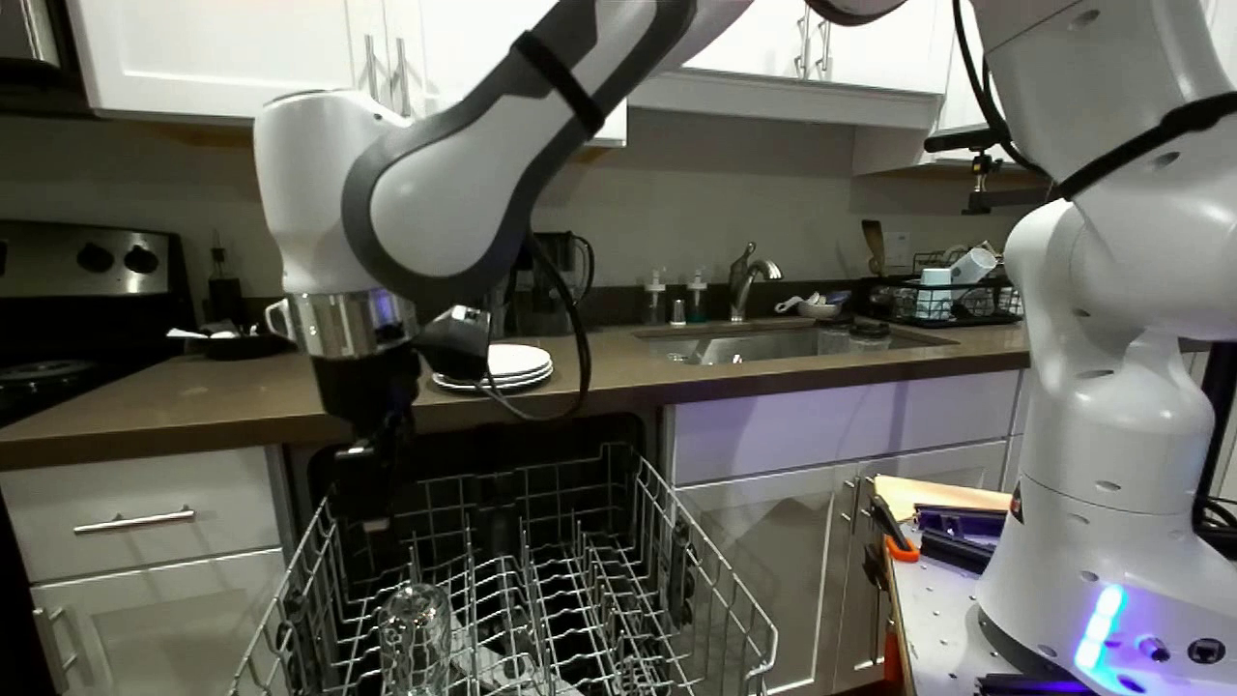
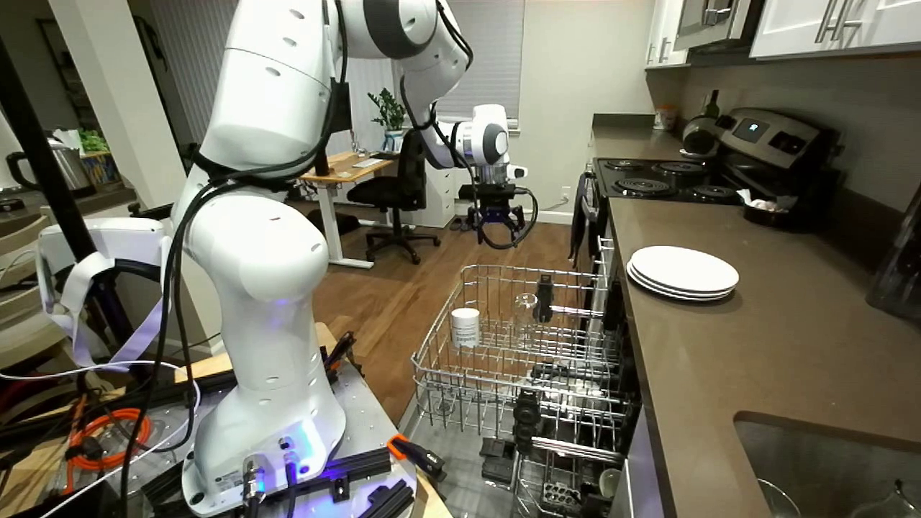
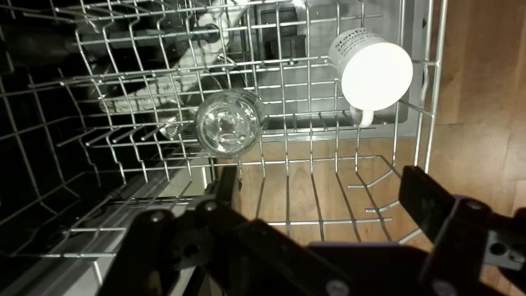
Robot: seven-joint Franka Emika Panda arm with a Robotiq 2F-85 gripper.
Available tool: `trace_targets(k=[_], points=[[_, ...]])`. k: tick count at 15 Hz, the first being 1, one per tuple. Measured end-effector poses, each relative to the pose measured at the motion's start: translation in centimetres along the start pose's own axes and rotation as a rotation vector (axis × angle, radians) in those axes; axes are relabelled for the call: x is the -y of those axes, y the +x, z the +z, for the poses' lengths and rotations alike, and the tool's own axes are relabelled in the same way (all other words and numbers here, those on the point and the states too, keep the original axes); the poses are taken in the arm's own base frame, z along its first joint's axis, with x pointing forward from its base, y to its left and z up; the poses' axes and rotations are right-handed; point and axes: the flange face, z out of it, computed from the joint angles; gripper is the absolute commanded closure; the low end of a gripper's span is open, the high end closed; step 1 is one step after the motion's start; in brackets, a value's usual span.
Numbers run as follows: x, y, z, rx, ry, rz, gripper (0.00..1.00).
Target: Move the white mug to the right side of the plate dryer
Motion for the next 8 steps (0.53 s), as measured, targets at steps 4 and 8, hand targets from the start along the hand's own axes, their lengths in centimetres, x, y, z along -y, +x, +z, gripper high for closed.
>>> trace_targets(k=[4, 8], points=[[2.0, 2.3, 4.2, 0.029, 0.031, -0.081, 0.0], [5.1, 3.4, 7.9, 0.062, 0.062, -0.152, 0.0]])
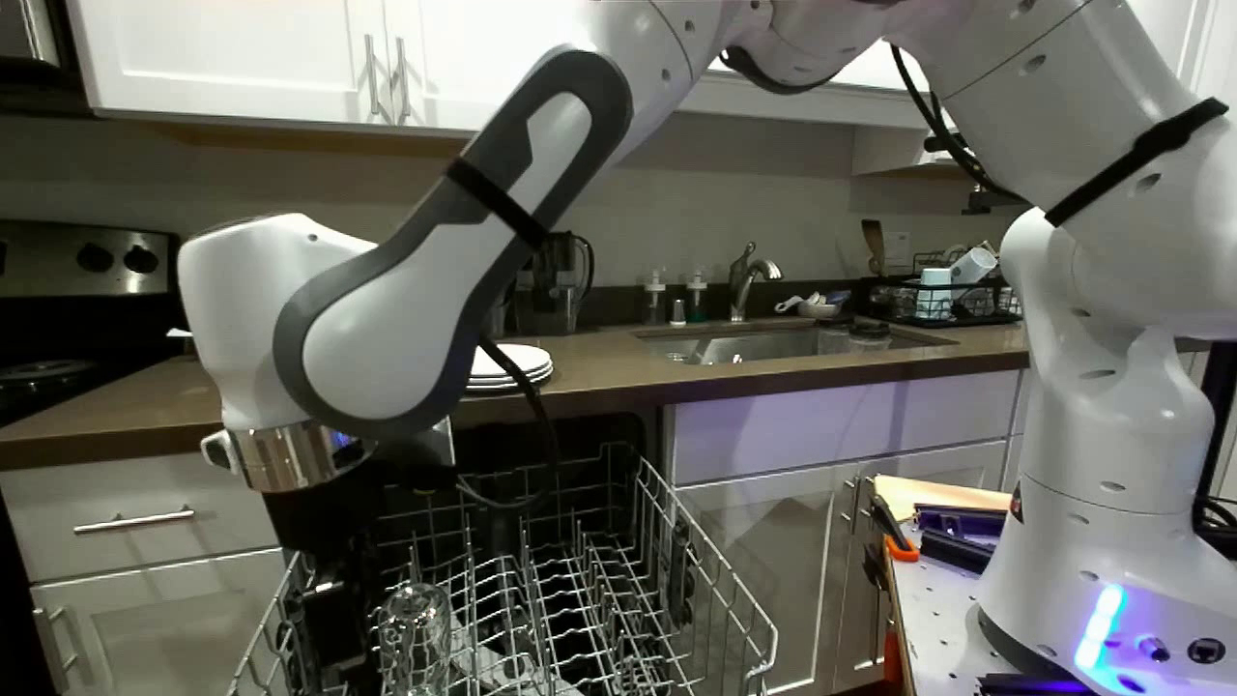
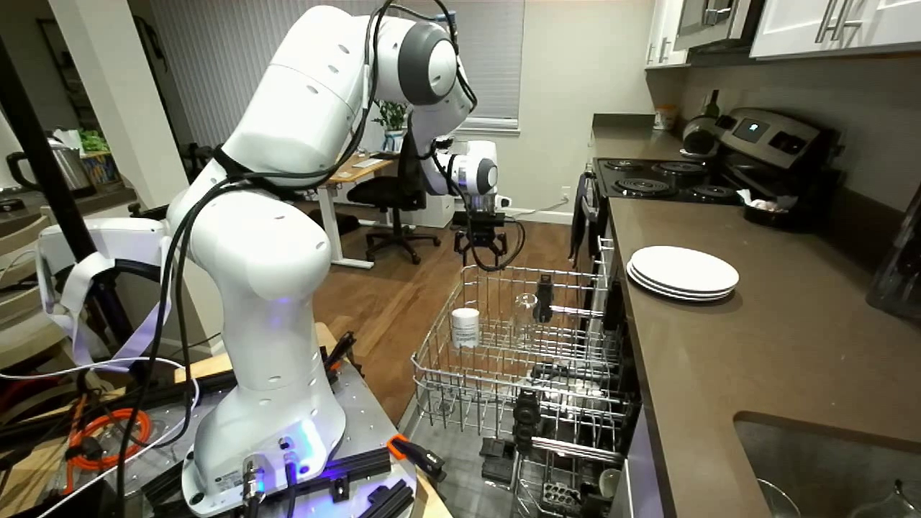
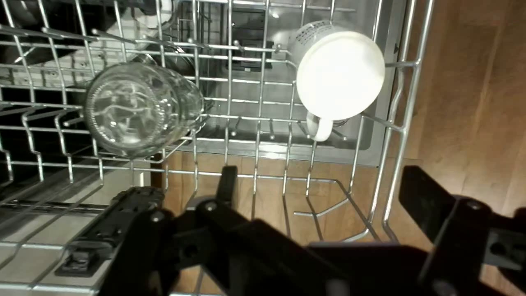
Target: Move the white mug to the right side of the plate dryer
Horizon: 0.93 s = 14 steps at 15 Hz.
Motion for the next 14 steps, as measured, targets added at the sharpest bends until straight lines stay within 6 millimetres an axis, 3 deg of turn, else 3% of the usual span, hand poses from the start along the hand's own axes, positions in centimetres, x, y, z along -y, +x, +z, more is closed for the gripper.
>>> trace_targets(k=[6, 7, 8, 9, 12, 14], points=[[4.0, 1.0, 5.1, 0.08, 0.05, -0.075, 0.0], [4.3, 1.0, 5.7, 0.094, 0.055, -0.081, 0.25], [4.5, 1.0, 6.2, 0.105, 0.059, -0.084, 0.27], [4.6, 1.0, 6.7, 0.115, 0.063, -0.09, 0.14], [4.3, 1.2, 7.1, 0.137, 0.067, -0.1, 0.11], [3.9, 1.5, 6.6, 0.136, 0.063, -0.098, 0.2]])
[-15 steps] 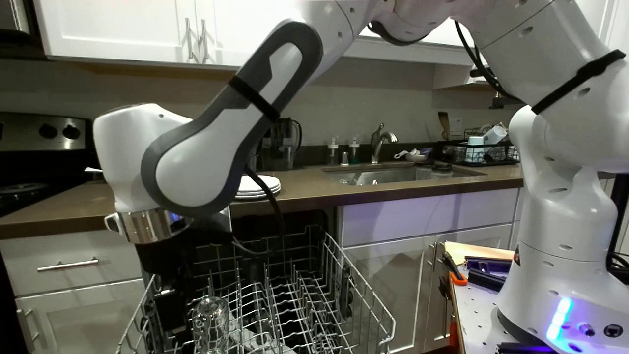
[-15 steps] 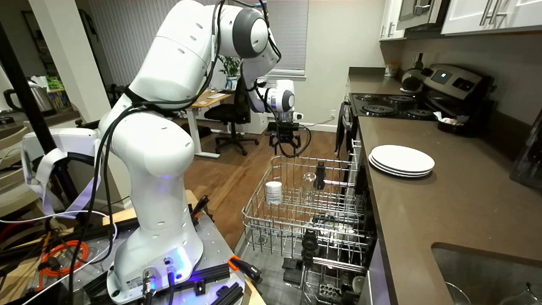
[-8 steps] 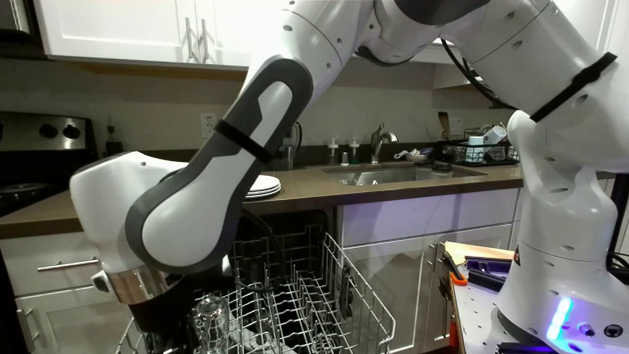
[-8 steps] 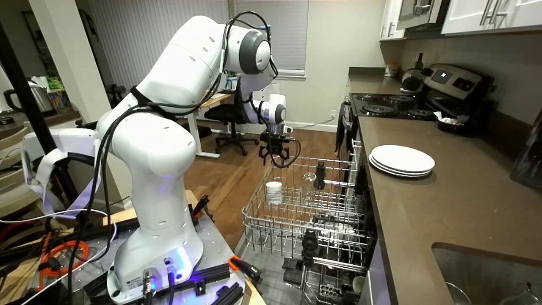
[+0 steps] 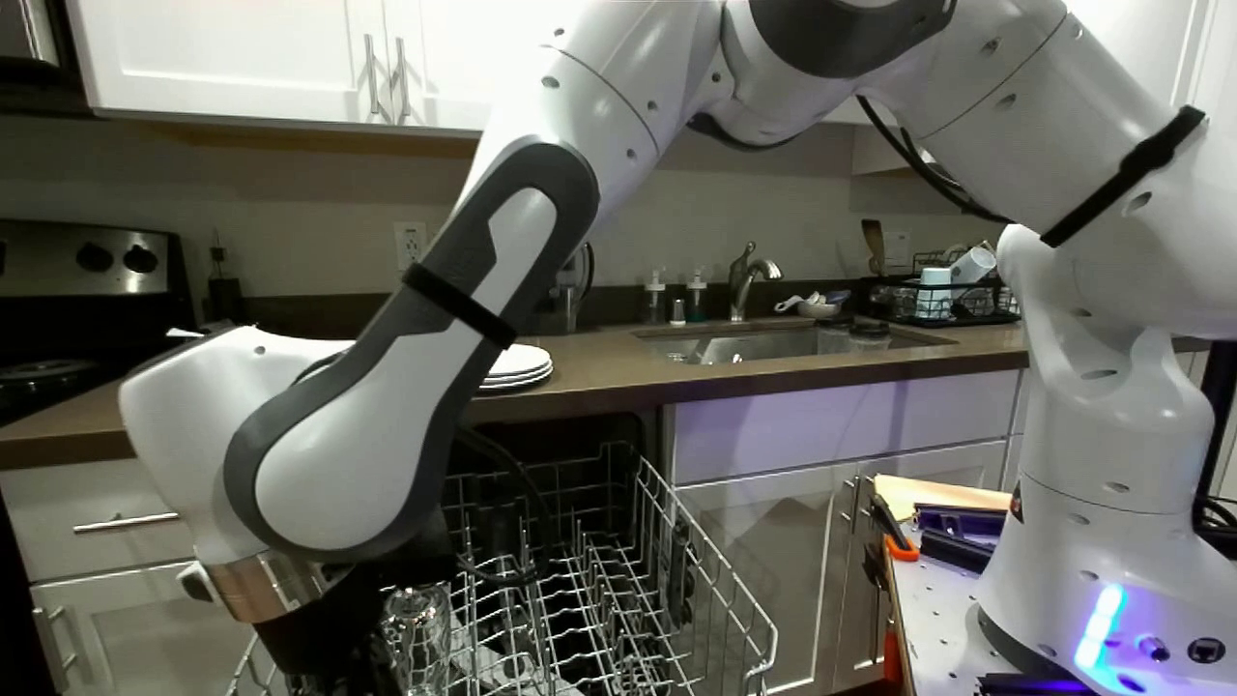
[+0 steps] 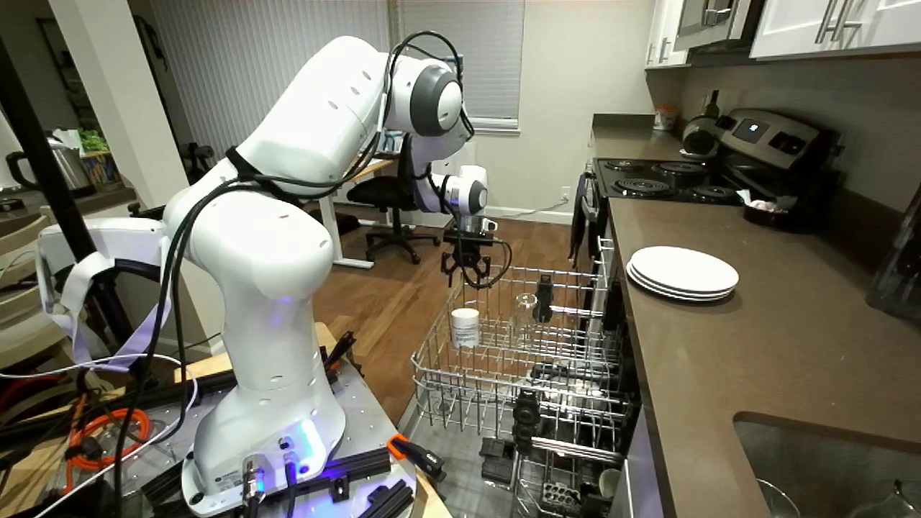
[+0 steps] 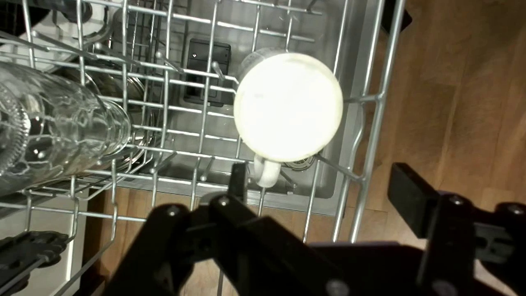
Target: Move the white mug to the right side of the plate dryer
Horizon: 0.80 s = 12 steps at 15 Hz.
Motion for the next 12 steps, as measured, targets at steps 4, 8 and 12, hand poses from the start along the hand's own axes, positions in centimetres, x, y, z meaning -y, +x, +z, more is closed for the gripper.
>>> trace_targets(k=[4, 8, 12], points=[[-0.6, 0.4, -0.3, 0.003, -0.002, 0.006, 0.51], [-1.1, 0.7, 0.9, 0.011, 0.004, 0.012, 0.53], [-1.4, 0.8, 2.8, 0.027, 0.036, 0.019, 0.43]])
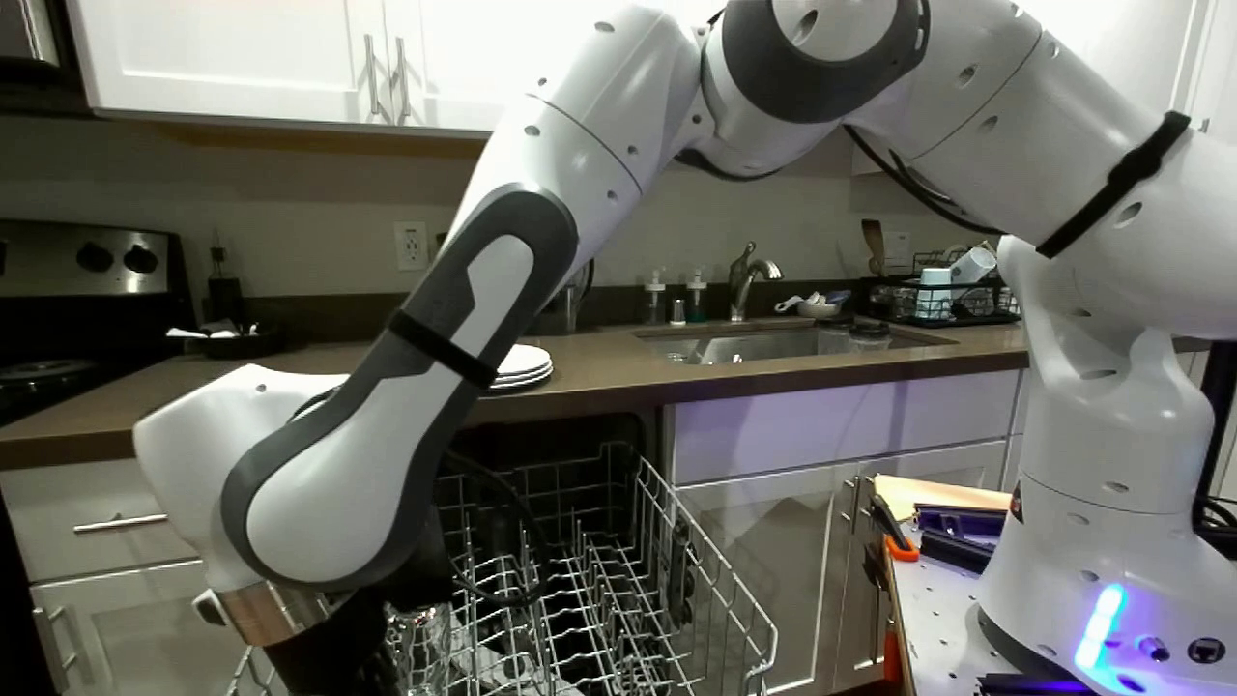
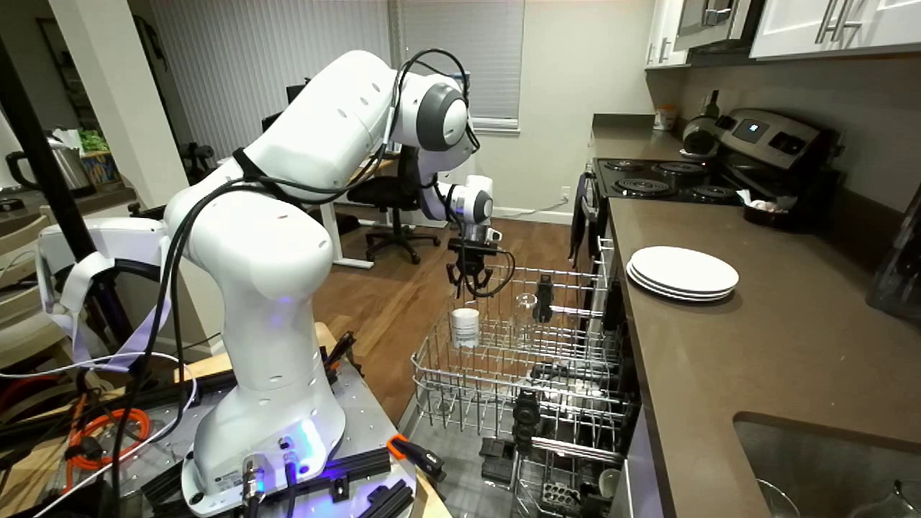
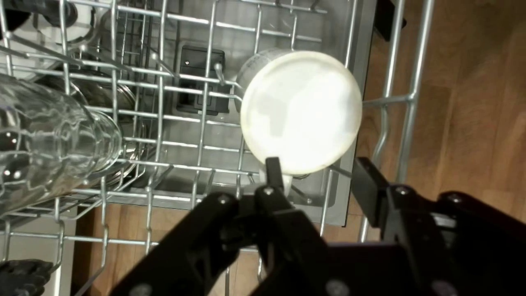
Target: Move the white mug to the right side of the plate dryer
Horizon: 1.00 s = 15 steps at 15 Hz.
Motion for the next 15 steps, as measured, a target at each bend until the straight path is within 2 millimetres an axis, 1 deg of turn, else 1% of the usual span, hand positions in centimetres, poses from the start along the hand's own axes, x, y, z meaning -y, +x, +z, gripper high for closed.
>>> trace_targets(k=[1, 2, 4, 5, 6, 11, 12, 15], points=[[-0.2, 0.0, 0.5, 0.005, 0.012, 0.002, 0.47], [-0.3, 0.0, 1.0, 0.009, 0.025, 0.002, 0.45], [-0.6, 0.1, 1.9, 0.012, 0.052, 0.006, 0.51], [-0.7, 0.2, 2.1, 0.011, 0.064, 0.007, 0.5], [-0.9, 0.2, 2.2, 0.012, 0.075, 0.007, 0.53], [-1.5, 0.7, 1.9, 0.004, 0.116, 0.019, 0.48], [-1.6, 0.8, 1.8, 0.002, 0.118, 0.02, 0.45], [-1.8, 1.1, 1.4, -0.007, 0.116, 0.022, 0.42]])
